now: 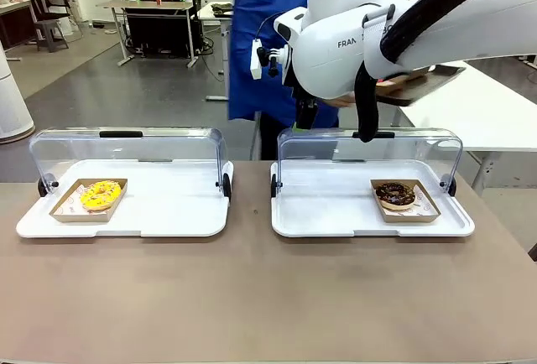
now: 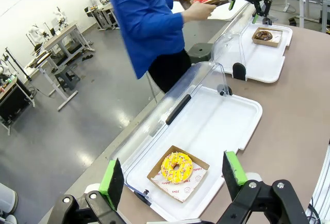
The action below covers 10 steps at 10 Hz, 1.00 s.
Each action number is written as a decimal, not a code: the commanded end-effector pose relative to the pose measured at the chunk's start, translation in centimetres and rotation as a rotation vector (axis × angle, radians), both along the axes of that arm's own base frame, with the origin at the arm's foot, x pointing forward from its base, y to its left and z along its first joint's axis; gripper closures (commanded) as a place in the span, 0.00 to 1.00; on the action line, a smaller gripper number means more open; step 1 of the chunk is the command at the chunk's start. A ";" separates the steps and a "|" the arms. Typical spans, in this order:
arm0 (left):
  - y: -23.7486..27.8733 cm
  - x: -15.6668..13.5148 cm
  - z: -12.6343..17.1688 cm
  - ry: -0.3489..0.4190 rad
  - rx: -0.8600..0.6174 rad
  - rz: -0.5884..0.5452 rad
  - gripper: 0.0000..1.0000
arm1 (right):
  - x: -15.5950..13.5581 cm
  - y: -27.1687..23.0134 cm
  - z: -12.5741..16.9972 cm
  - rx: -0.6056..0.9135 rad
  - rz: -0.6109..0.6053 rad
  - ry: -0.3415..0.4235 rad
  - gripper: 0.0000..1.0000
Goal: Provide the desired donut to the person.
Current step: Place the picked Paper togo box onto the Handle tray extended by the person.
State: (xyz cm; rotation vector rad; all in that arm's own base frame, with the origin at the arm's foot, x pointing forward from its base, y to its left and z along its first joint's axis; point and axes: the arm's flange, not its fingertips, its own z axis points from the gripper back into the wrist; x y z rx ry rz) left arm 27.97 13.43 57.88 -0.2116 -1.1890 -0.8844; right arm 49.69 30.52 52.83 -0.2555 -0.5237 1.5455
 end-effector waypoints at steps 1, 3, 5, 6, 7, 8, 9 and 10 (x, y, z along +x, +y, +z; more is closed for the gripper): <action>0.0 0.0 -0.1 0.001 0.001 0.002 0.00 | 0.1 -0.1 -0.1 0.007 0.000 -0.010 0.00; 0.0 0.0 -0.1 0.001 0.001 0.002 0.00 | 0.1 -0.1 -0.1 0.007 0.000 -0.010 0.00; 0.0 0.0 -0.1 0.001 0.001 0.002 0.00 | 0.1 -0.1 -0.1 0.007 0.000 -0.010 0.00; 0.0 0.0 -0.1 0.001 0.001 0.002 0.00 | 0.1 -0.1 -0.1 0.007 0.000 -0.010 0.00; 0.0 0.0 -0.1 0.001 0.001 0.002 0.00 | 0.1 -0.1 -0.1 0.007 0.000 -0.010 0.00; 0.0 0.0 -0.1 0.001 0.001 0.002 0.00 | 0.0 0.0 0.0 0.000 0.000 0.000 0.00; 0.0 0.0 -0.1 0.001 0.001 0.002 0.00 | -0.6 -1.9 2.0 0.198 -0.083 0.050 0.00; 0.0 0.0 -0.1 0.001 0.001 0.002 0.00 | -1.7 -6.0 4.4 0.294 -0.130 0.070 0.00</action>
